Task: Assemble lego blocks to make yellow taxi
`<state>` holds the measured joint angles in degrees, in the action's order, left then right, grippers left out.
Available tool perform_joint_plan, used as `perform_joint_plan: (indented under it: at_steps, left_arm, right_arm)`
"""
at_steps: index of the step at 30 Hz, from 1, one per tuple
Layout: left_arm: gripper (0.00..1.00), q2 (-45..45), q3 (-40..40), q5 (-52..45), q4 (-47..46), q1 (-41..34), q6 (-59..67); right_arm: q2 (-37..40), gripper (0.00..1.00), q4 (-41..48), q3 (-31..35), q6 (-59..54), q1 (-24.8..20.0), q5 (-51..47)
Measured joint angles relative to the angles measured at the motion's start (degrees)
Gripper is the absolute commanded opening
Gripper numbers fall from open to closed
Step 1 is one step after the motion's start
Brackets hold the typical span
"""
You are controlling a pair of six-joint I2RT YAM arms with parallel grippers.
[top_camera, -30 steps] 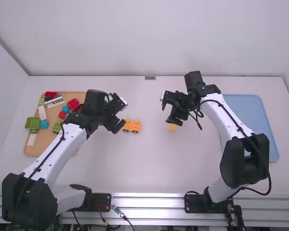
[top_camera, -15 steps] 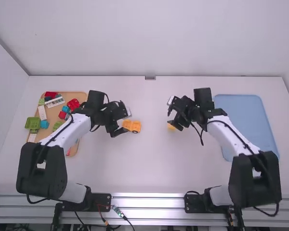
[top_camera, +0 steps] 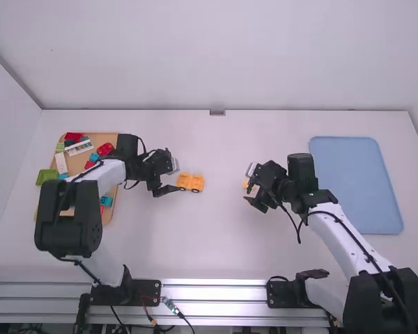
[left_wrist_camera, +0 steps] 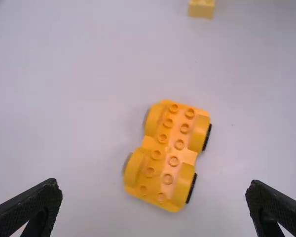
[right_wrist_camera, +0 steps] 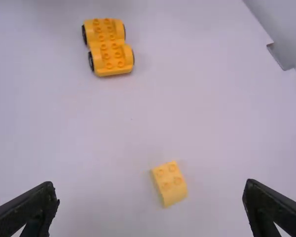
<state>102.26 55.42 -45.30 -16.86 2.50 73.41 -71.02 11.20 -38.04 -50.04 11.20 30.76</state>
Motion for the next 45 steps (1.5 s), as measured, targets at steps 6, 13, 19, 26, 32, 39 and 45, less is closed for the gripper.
perform_joint_plan:
  at_steps: [6, 13, 19, 26, 32, 39, 45]
  left_arm:
    - [0.99, 11.0, 11.1, -1.1, -12.5, -0.5, 7.4]
    - [0.99, 19.5, 24.8, -1.2, -24.6, -0.5, 15.7]
    - [0.99, 25.4, 28.3, -1.2, -29.4, -2.0, 23.7]
    - [0.99, 25.6, 24.7, -0.6, -17.6, -4.7, 20.5]
    - [0.99, 25.4, 21.4, -3.7, -11.9, -4.9, 14.4]
    - [0.86, 24.3, 21.1, -2.1, -15.3, -4.4, 14.4]
    - [0.79, 23.1, 21.1, 1.1, -17.1, -4.4, 14.2]
  right_arm:
    - [2.4, 0.99, 1.2, 0.0, 0.2, 3.6, 0.2]
    - [3.8, 0.99, 1.0, 0.0, 0.2, 6.7, 0.1]
    - [3.8, 0.99, 0.7, 0.1, 0.4, 6.8, -0.2]
    - [3.8, 0.99, -0.6, 0.1, 1.6, 6.8, -2.1]
    - [3.8, 0.99, -0.6, 0.1, 1.8, 6.8, -2.7]
    - [3.8, 0.99, -0.7, 0.1, 1.9, 6.8, -2.7]
    - [3.8, 0.99, -0.7, 0.1, 1.9, 6.8, -2.6]
